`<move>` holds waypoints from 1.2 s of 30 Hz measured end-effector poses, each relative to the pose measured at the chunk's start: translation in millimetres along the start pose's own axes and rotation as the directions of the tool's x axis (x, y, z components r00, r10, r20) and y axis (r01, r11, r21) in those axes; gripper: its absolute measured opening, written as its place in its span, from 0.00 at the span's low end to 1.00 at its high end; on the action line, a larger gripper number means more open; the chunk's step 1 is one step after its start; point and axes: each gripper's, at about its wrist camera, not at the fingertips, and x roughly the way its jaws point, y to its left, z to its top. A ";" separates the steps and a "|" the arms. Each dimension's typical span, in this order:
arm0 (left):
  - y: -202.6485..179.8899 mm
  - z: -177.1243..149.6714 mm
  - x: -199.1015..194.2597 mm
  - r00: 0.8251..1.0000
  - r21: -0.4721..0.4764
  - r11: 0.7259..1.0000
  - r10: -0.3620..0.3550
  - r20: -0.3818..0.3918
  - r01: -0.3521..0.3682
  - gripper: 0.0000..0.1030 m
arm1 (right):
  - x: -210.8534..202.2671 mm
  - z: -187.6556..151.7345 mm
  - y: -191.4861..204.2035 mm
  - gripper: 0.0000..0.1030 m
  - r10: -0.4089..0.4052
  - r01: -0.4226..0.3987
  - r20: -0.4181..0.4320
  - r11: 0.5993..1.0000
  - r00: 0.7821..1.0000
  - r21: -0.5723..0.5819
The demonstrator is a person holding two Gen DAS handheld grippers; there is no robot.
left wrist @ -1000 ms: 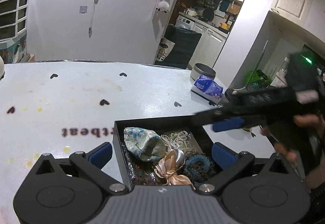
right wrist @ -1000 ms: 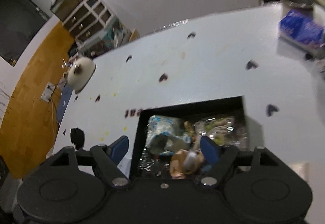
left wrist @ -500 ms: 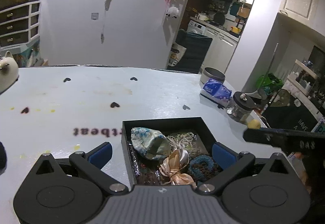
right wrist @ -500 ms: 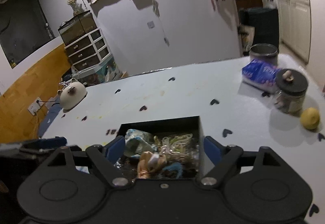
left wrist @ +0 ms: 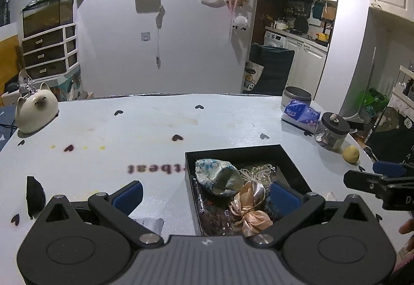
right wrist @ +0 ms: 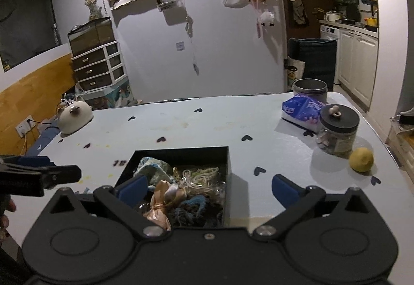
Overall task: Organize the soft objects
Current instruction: 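Withdraw both tools from the box toward the black sock and white packet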
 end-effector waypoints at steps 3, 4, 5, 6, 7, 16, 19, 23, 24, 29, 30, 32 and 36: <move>1.8 -2.6 -2.9 1.000 -0.002 1.000 -0.004 0.008 0.004 1.00 | -2.4 -4.1 0.9 1.00 -0.020 0.020 0.008 1.000 1.000 -0.003; 2.5 -3.8 -3.3 1.000 -0.005 1.000 -0.004 0.009 0.004 1.00 | -3.2 -5.5 1.2 1.00 -0.026 0.026 0.012 1.000 1.000 -0.006; 3.4 -4.9 -3.7 1.000 -0.007 1.000 -0.005 0.008 0.005 1.00 | -3.9 -6.3 1.6 1.00 -0.030 0.030 0.015 1.000 0.999 -0.007; 4.2 -6.1 -4.1 1.000 -0.010 1.000 -0.006 0.007 0.006 1.00 | -4.8 -7.1 1.7 1.00 -0.034 0.034 0.017 0.999 0.999 -0.005; 4.6 -7.1 -4.7 1.000 -0.012 1.000 -0.009 0.006 0.009 1.00 | -5.9 -7.5 1.6 1.00 -0.038 0.038 0.021 0.999 0.999 -0.001; 12.9 -13.7 -6.1 1.000 -0.022 1.000 -0.017 0.003 0.017 1.00 | -9.1 -7.9 10.0 1.00 -0.047 0.047 0.028 0.999 0.999 -0.006; 17.0 -15.4 -6.7 1.000 -0.028 0.999 -0.018 0.003 0.018 1.00 | -8.3 -7.5 14.9 1.00 -0.052 0.052 0.026 0.999 0.998 -0.010; 26.9 -17.4 -8.5 1.000 -0.033 0.999 -0.007 0.000 0.007 1.00 | -4.4 -7.7 22.9 1.00 -0.048 0.048 0.016 0.999 0.999 -0.008; 30.5 -17.9 -8.9 1.000 -0.037 0.999 -0.003 -0.002 0.003 1.00 | -3.3 -7.9 25.8 1.00 -0.048 0.048 0.014 0.999 0.999 -0.008; 52.0 -18.8 -13.3 1.000 -0.044 0.999 0.015 -0.002 -0.015 1.00 | 3.0 -8.0 44.3 1.00 -0.057 0.057 0.005 0.998 0.998 -0.006; 58.3 -19.0 -14.6 1.000 -0.047 0.999 0.016 -0.002 -0.016 1.00 | 4.1 -7.8 49.5 1.00 -0.059 0.059 0.005 0.998 0.998 -0.007; 69.9 -18.7 -16.2 1.000 -0.051 0.999 0.019 -0.001 -0.019 1.00 | 5.7 -7.7 60.1 1.00 -0.063 0.063 0.007 0.998 0.998 -0.012; 99.8 -14.8 -19.2 1.000 -0.054 0.998 0.027 0.008 -0.026 1.00 | 11.8 -5.3 85.3 1.00 -0.072 0.072 0.010 0.997 0.997 -0.007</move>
